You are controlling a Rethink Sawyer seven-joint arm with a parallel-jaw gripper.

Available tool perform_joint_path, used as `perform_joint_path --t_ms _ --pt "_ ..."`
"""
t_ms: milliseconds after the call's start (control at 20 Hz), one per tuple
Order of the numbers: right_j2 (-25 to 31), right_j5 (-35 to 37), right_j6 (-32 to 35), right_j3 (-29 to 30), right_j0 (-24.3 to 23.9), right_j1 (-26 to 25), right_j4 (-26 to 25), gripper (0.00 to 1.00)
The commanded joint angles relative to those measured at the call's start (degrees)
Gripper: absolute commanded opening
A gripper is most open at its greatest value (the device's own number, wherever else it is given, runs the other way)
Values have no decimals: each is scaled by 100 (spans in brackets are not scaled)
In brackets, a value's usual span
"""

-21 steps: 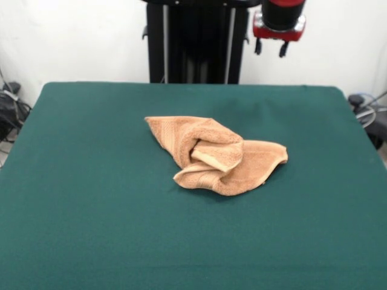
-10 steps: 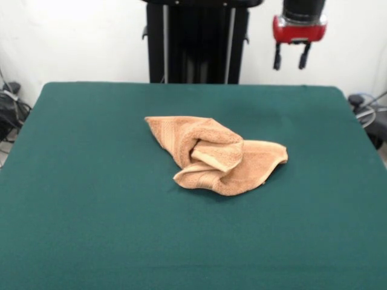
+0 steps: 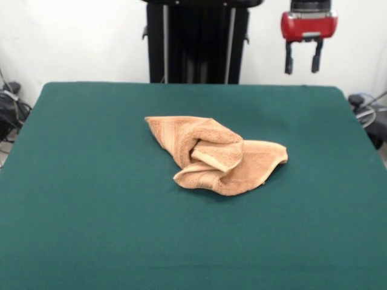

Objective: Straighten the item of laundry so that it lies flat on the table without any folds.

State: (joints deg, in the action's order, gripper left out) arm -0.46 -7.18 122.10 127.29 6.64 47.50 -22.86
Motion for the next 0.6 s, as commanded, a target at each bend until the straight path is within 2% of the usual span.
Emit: perform_joint_path --t_ms 50,600 --pt "-554 -534 763 -41 129 -344 127 100" --pt "-329 -534 774 -55 -47 -464 117 100"
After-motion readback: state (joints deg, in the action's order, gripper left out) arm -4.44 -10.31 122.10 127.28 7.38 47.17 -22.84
